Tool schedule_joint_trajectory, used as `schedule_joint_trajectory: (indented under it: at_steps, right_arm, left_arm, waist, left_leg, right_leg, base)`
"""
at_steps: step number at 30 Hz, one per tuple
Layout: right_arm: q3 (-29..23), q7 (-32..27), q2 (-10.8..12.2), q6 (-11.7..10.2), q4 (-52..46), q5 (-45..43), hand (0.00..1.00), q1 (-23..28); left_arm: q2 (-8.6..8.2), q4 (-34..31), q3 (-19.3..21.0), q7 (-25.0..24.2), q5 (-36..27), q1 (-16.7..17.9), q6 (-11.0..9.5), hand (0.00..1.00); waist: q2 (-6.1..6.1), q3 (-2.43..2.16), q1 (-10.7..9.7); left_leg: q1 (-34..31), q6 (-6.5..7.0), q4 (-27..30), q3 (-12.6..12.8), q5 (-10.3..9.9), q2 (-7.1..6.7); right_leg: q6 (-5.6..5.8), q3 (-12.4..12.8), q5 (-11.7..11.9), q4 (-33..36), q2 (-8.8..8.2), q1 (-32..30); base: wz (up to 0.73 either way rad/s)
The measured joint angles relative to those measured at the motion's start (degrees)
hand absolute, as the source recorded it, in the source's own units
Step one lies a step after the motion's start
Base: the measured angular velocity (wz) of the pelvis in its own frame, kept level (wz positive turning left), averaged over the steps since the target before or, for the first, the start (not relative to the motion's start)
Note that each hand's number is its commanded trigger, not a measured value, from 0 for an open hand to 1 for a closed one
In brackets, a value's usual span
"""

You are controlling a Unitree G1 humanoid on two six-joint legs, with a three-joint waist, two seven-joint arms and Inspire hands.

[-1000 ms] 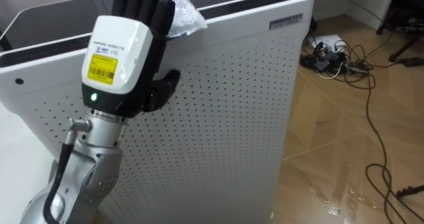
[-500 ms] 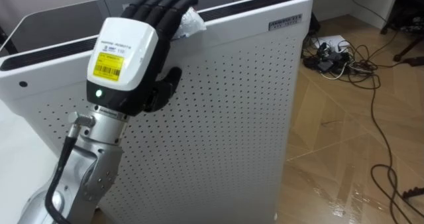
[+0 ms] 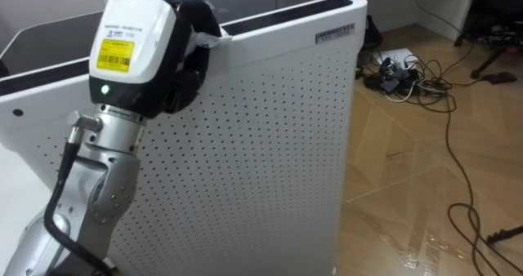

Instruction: Pick garbage

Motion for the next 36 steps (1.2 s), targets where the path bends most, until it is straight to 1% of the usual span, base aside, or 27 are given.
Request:
schedule_joint_trajectory:
  at_steps: [4,8,9,10,11,13,14,15,16,17,18,19,20,21,22,23,24,25,26,27,29,30,31,32,33,35,36]
  right_arm:
    - [0.1,-0.1,0.0,0.1,0.0,0.1,1.00,0.0]
    - [0.0,0.0,0.0,0.1,0.0,0.1,1.00,0.0]
    - [0.1,0.0,0.0,0.1,0.0,0.3,1.00,0.0]
    - [0.2,0.0,0.0,0.1,0.0,0.5,1.00,0.0]
    - [0.2,0.0,0.0,0.0,0.0,0.8,1.00,0.1]
    - [0.2,0.1,0.0,0.0,0.1,0.8,1.00,0.1]
    - [0.2,0.1,0.1,0.0,0.1,0.8,1.00,0.1]
    - [0.2,0.0,0.2,-0.2,0.1,0.8,1.00,0.2]
    - [0.2,0.0,0.3,-0.2,0.1,0.8,1.00,0.3]
    - [0.2,0.0,0.4,-0.3,0.1,0.8,1.00,0.5]
    - [0.2,0.0,0.4,-0.4,0.1,0.7,1.00,0.5]
    - [0.2,0.1,0.5,-0.4,0.1,0.7,1.00,0.5]
    - [0.3,0.1,0.6,-0.8,0.1,0.7,1.00,0.6]
    - [0.5,0.0,0.8,-1.4,0.1,0.7,1.00,0.8]
    - [0.8,-0.2,0.8,-1.6,0.1,0.8,1.00,0.9]
    - [1.6,-0.7,1.0,-1.7,0.1,0.8,1.00,0.8]
    - [2.7,-1.2,1.2,-1.7,0.1,0.8,1.00,0.6]
    - [3.0,-1.3,1.3,-1.7,0.1,0.8,1.00,0.5]
    - [3.4,-1.5,1.5,-1.7,0.1,0.8,1.00,0.3]
    - [3.8,-1.5,1.6,-1.7,0.1,0.8,1.00,-0.1]
    - [4.8,-1.8,1.9,-1.7,0.1,0.9,1.00,-0.9]
    - [5.2,-2.0,2.1,-1.8,0.3,1.0,1.00,-1.2]
    - [5.3,-2.0,2.1,-1.8,0.7,1.1,1.00,-1.5]
    - [5.5,-2.1,2.4,-2.0,2.4,1.7,1.00,-2.6]
    - [5.9,-2.5,2.7,-1.9,3.9,2.8,1.00,-4.0]
    - [7.0,-3.4,2.9,-1.9,4.1,3.9,1.00,-5.9]
    - [7.3,-3.9,3.1,-2.3,5.3,4.3,1.00,-7.3]
  left_arm:
    - [-0.01,0.2,0.0,0.2,0.1,-0.2,0.1,1.00]
    - [-0.23,0.4,0.0,1.5,-1.1,-0.3,0.1,1.00]
    - [-0.62,0.3,0.0,1.9,-2.9,-0.3,0.1,1.00]
    - [-0.79,0.1,0.0,2.0,-4.0,-0.3,0.2,1.00]
    - [-0.83,-0.7,0.0,2.0,-6.4,-0.2,0.1,1.00]
    - [-0.86,-2.6,0.0,1.9,-9.9,0.0,-0.1,1.00]
    - [-0.89,-4.6,0.0,1.8,-12.4,0.1,-0.4,1.00]
    - [-1.10,-7.5,0.0,1.8,-15.3,0.1,-0.5,1.00]
    - [-1.24,-9.0,0.0,1.8,-16.6,0.1,-0.8,1.00]
    - [-1.80,-12.2,0.1,1.8,-19.1,0.1,-1.7,1.00]
    - [-2.90,-14.6,0.1,1.8,-21.2,0.1,-3.3,1.00]
    - [-3.38,-15.7,0.1,1.8,-21.9,0.1,-4.0,1.00]
    - [-3.86,-17.1,0.0,1.8,-23.7,0.1,-5.5,1.00]
    - [-4.67,-18.6,-0.4,1.5,-26.6,0.1,-6.0,1.00]
    - [-5.12,-19.4,-0.7,1.3,-28.1,0.1,-6.0,1.00]
    - [-5.90,-20.6,-1.6,0.4,-30.6,0.1,-6.3,1.00]
    - [-6.30,-21.0,-2.6,-0.7,-33.0,0.1,-6.7,1.00]
    - [-6.63,-20.9,-3.1,-1.4,-34.1,0.1,-6.8,1.00]
    - [-7.14,-20.8,-3.9,-2.8,-35.7,0.3,-6.8,1.00]
    - [-7.22,-20.8,-4.5,-4.0,-36.7,0.5,-6.9,1.00]
    - [-7.29,-20.1,-5.7,-5.1,-38.0,1.0,-7.1,1.00]
    - [-7.68,-18.9,-6.7,-5.5,-38.9,2.6,-7.7,1.00]
    - [-7.82,-18.1,-7.3,-5.7,-39.3,3.7,-7.8,1.00]
    - [-7.93,-16.3,-8.9,-6.2,-40.8,5.7,-7.8,1.00]
    - [-7.98,-14.0,-10.3,-6.9,-42.2,7.4,-7.8,1.00]
    - [-8.00,-11.1,-11.8,-8.1,-43.8,9.0,-7.8,1.00]
    - [-8.11,-8.4,-13.8,-8.8,-43.9,9.4,-7.9,1.00]
  waist:
    - [-0.03,0.03,0.0]
    - [0.37,-0.03,0.0]
    - [0.58,-0.14,0.2]
    - [0.53,-0.11,0.3]
    - [0.47,-0.07,0.4]
    - [0.37,-0.02,0.6]
    - [0.27,-0.03,0.6]
    - [0.19,-0.05,0.7]
    - [0.15,-0.05,0.9]
    - [0.09,-0.06,1.3]
    - [0.08,-0.06,1.9]
    - [0.07,-0.05,2.0]
    - [-0.08,-0.01,2.3]
    - [-0.40,-0.03,2.1]
    - [-0.53,-0.02,2.2]
    - [-1.01,0.11,2.8]
    - [-1.22,-0.03,3.4]
    - [-1.32,-0.04,3.5]
    - [-1.68,-0.02,3.7]
    - [-1.86,-0.23,3.7]
    - [-2.32,-0.18,3.7]
    - [-2.42,-0.16,3.6]
    - [-2.41,-0.16,3.6]
    - [-2.47,-0.13,3.6]
    - [-2.66,-0.02,3.8]
    - [-2.72,0.04,4.3]
    - [-2.49,0.34,5.1]
  left_leg:
    - [0.0,-0.03,0.0,0.0,0.0,0.05]
    - [-0.1,-0.03,0.0,-0.4,0.0,0.02]
    - [-0.1,-0.03,0.0,-0.5,0.0,0.01]
    - [-0.1,-0.04,-0.1,-0.4,0.0,0.01]
    - [-0.2,-0.06,-0.2,-0.3,0.0,0.01]
    - [-0.4,-0.07,-0.3,-0.6,0.0,-0.04]
    - [-0.6,-0.07,-0.2,-1.1,0.0,-0.15]
    - [-0.8,-0.07,-0.1,-1.2,0.0,-0.18]
    - [-0.9,-0.07,-0.1,-1.4,0.1,-0.18]
    - [-1.0,-0.07,-0.1,-1.8,0.1,-0.20]
    - [-0.7,-0.07,-0.3,-1.8,0.1,-0.20]
    - [-0.5,-0.08,-0.3,-1.9,0.1,-0.19]
    - [0.0,-0.09,-0.6,-2.6,0.1,-0.20]
    - [0.1,-0.12,-0.9,-3.2,0.1,-0.18]
    - [0.1,-0.18,-0.9,-3.2,0.1,-0.17]
    - [0.1,-0.34,-1.1,-3.2,0.3,-0.09]
    - [-0.1,-0.37,-1.1,-3.2,0.3,0.00]
    - [-0.2,-0.40,-1.1,-3.2,0.3,0.04]
    - [-0.4,-0.41,-1.1,-3.3,0.3,0.07]
    - [-1.0,-0.41,-1.0,-3.5,0.3,0.09]
    - [-1.4,-0.45,-0.9,-4.2,0.3,0.07]
    - [-1.4,-0.45,-0.9,-5.0,0.3,0.06]
    - [-1.3,-0.48,-0.9,-5.4,0.3,0.07]
    - [-1.3,-0.50,-0.9,-6.6,0.4,0.07]
    - [-1.7,-0.50,-0.9,-6.6,0.4,0.06]
    - [-3.1,-0.55,-1.0,-6.8,0.4,0.06]
    - [-3.2,-0.70,-1.1,-9.7,0.6,0.29]
  right_leg:
    - [-0.07,0.1,0.0,0.0,0.06,0.0]
    - [-0.08,0.1,0.0,-0.1,0.09,0.0]
    - [-0.08,0.0,0.0,0.0,0.09,0.0]
    - [-0.08,0.0,0.0,0.0,0.09,0.0]
    - [-0.08,0.0,0.0,-0.1,0.11,-0.1]
    - [-0.08,-0.7,0.0,-0.1,0.05,-0.2]
    - [-0.07,-1.5,0.0,-0.1,-0.03,-0.4]
    - [-0.07,-1.5,0.0,-0.1,-0.05,-0.6]
    - [-0.07,-1.5,0.0,-0.1,-0.05,-0.7]
    - [-0.07,-1.5,0.0,-0.1,-0.07,-0.7]
    - [-0.07,-1.5,0.0,-0.1,-0.09,-0.6]
    - [-0.07,-1.5,0.0,-0.1,-0.09,-0.5]
    - [-0.07,-1.8,0.0,-0.1,-0.07,-0.1]
    - [-0.07,-2.3,0.0,0.0,-0.02,0.1]
    - [-0.07,-2.5,0.0,0.0,-0.01,0.2]
    - [-0.07,-2.6,0.0,0.0,0.02,0.0]
    - [-0.07,-2.9,0.0,0.0,0.06,-0.1]
    - [-0.07,-3.0,0.0,0.0,0.09,-0.1]
    - [-0.07,-2.9,0.0,0.0,0.13,-0.2]
    - [-0.07,-3.0,0.0,0.1,0.17,-0.7]
    - [-0.08,-3.2,0.0,0.1,0.21,-1.1]
    - [-0.09,-3.6,0.0,0.7,0.22,-1.3]
    - [-0.13,-3.8,0.0,1.3,0.23,-1.6]
    - [-0.20,-4.6,-0.1,2.1,0.20,-2.1]
    - [-0.20,-4.8,-0.1,1.9,0.18,-2.4]
    - [-0.25,-4.9,-0.1,2.4,0.20,-3.8]
    - [-1.10,-5.8,-1.4,5.6,0.25,-6.9]
  base:
    - [0.00]
    - [0.01]
    - [0.03]
    - [0.04]
    - [0.04]
    - [0.10]
    - [0.14]
    - [0.13]
    - [0.08]
    - [0.04]
    - [0.00]
    - [0.00]
    - [0.11]
    - [0.17]
    - [0.15]
    - [0.00]
    - [0.00]
    - [0.06]
    - [0.11]
    - [0.09]
    - [0.10]
    - [0.13]
    - [0.12]
    - [0.04]
    - [0.00]
    - [-0.05]
    - [-0.17]
